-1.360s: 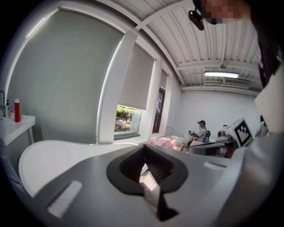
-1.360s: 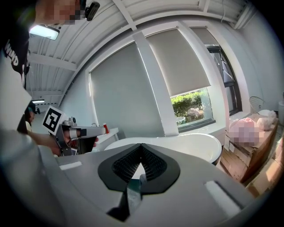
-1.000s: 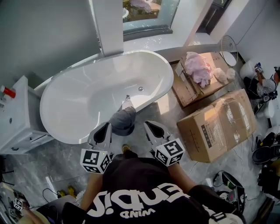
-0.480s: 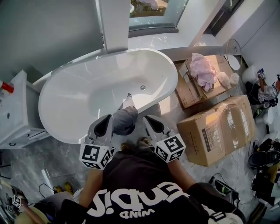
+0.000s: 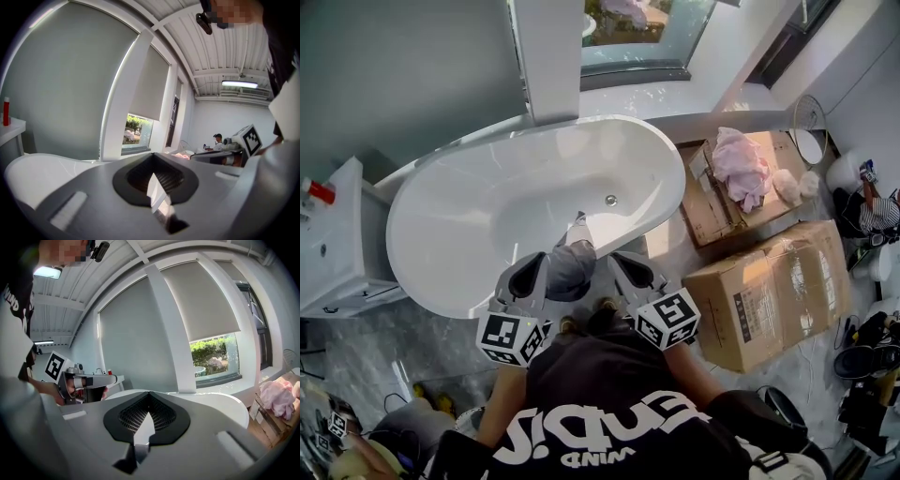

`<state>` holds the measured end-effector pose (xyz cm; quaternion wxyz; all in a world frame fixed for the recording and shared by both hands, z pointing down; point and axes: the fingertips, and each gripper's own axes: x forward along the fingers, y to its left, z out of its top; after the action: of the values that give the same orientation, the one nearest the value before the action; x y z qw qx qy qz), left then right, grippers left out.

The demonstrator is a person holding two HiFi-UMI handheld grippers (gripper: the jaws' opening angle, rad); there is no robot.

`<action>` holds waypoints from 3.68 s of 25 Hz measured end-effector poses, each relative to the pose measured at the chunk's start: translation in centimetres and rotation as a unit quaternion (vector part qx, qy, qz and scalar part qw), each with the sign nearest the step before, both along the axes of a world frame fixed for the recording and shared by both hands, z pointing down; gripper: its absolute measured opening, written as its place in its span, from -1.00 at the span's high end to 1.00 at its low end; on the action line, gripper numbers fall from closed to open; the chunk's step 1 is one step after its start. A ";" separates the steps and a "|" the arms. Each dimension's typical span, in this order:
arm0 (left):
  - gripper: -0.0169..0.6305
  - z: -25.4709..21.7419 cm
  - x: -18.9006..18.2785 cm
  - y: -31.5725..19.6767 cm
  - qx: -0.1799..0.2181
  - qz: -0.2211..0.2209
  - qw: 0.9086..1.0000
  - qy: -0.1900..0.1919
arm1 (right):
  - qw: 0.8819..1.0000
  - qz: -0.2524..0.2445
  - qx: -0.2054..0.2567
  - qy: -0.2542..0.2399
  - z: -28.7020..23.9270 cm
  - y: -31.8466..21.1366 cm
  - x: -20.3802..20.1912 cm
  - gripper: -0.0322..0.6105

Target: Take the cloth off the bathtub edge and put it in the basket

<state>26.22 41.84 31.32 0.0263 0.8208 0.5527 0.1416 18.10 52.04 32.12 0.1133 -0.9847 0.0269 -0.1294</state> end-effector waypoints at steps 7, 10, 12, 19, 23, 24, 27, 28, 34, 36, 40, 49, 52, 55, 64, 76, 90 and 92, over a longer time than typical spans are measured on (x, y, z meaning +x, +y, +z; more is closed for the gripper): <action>0.96 1.2 0.8 1.3 0.012 0.004 1.000 -0.012 | 1.000 -0.027 -0.006 0.004 0.7 1.0 1.1 0.87; 0.96 1.4 1.3 1.5 0.011 0.001 1.000 -0.012 | 0.999 -0.039 -0.011 -0.005 1.5 1.2 1.7 0.87; 0.96 1.7 1.6 1.6 0.012 -0.004 1.000 -0.010 | 0.999 -0.042 -0.009 -0.011 2.2 1.6 2.0 0.87; 0.96 3.2 2.5 1.6 0.026 -0.004 0.999 -0.020 | 0.998 -0.055 0.015 -0.027 4.5 1.5 3.4 0.87; 0.96 5.2 2.8 1.1 0.033 -0.012 0.999 -0.035 | 0.997 -0.059 0.015 -0.040 6.1 1.1 4.1 0.87; 0.96 5.8 2.8 1.0 0.035 -0.012 0.999 -0.037 | 0.997 -0.059 0.015 -0.041 6.4 1.1 4.3 0.87; 0.96 7.5 2.9 0.9 0.041 -0.011 0.998 -0.045 | 0.997 -0.060 0.015 -0.044 7.6 0.9 4.8 0.87; 0.96 8.2 2.9 0.9 0.043 -0.010 0.998 -0.047 | 0.997 -0.062 0.016 -0.046 8.1 0.8 5.0 0.87; 0.96 12.3 3.5 0.7 0.058 -0.016 0.997 -0.054 | 0.995 -0.069 0.022 -0.062 11.9 -0.1 5.1 0.87; 0.96 13.8 3.8 0.7 0.060 -0.016 0.996 -0.058 | 0.995 -0.066 0.025 -0.069 13.2 -0.1 5.0 0.87; 0.96 16.9 3.9 0.8 0.063 -0.013 0.996 -0.065 | 0.995 -0.059 0.032 -0.080 16.1 -0.3 4.8 0.87; 0.96 23.1 3.6 0.5 0.075 -0.003 0.993 -0.087 | 0.992 -0.034 0.054 -0.106 21.6 -1.1 4.5 0.87; 0.96 24.9 3.8 0.4 0.080 0.004 0.993 -0.086 | 0.991 -0.036 0.060 -0.112 23.3 -1.6 4.6 0.87; 0.96 26.5 4.0 0.7 0.082 0.011 0.993 -0.087 | 0.989 -0.040 0.063 -0.124 25.2 -2.0 4.5 0.87; 0.96 29.1 3.1 0.1 0.110 0.025 0.989 -0.092 | 0.985 -0.052 0.068 -0.147 27.4 -2.9 4.0 0.87; 0.42 29.0 3.3 0.9 0.105 0.007 0.989 -0.104 | 0.983 -0.064 0.077 -0.157 27.9 -2.8 3.8 0.87; -0.04 30.9 2.1 2.2 0.127 0.049 0.985 -0.107 | 0.982 -0.060 0.084 -0.160 28.5 -2.3 3.4 0.87; -0.04 31.6 1.8 2.4 0.139 0.060 0.983 -0.108 | 0.982 -0.059 0.085 -0.161 28.6 -2.3 3.2 0.87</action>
<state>28.01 44.27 62.93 -0.0374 0.7619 0.5697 0.3059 21.34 49.71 60.73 0.1914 -0.9346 0.0778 -0.2896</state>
